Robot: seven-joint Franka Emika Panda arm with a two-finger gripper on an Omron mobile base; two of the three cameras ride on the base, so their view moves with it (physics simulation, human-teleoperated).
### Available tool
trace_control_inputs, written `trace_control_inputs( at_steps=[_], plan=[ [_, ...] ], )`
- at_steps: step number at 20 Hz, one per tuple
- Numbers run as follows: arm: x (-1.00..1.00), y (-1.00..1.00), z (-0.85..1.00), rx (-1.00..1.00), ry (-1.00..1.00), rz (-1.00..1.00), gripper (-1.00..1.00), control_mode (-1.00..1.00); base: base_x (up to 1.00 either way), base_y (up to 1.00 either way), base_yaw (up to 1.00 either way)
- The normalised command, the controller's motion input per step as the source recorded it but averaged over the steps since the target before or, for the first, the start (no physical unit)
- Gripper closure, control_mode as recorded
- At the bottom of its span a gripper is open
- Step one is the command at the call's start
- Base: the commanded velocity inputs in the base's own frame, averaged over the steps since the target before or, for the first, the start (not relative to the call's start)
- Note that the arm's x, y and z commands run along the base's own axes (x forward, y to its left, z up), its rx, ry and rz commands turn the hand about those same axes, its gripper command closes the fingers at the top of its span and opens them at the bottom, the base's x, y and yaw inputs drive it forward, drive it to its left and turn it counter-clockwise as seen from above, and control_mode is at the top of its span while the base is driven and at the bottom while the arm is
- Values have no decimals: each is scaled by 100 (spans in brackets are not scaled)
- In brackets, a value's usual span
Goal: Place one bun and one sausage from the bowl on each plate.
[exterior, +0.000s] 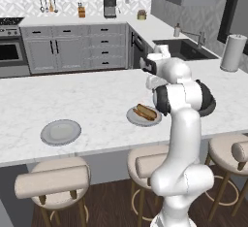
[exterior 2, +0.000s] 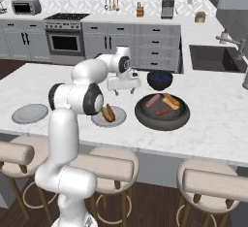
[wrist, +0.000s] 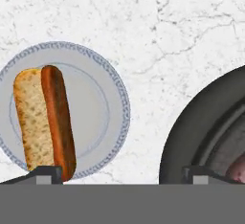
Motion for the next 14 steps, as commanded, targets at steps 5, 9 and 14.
trace_control_inputs(
  at_steps=[5, 9, 14],
  plan=[
    [34, -93, -1, 0, 16, -34, -100, -100, 0, 0, 0],
    [14, -67, -34, 10, 7, -21, -100, -100, 0, 0, 0],
    [-16, -23, -68, 11, -8, -8, -100, -100, 0, 0, 0]
  ],
)
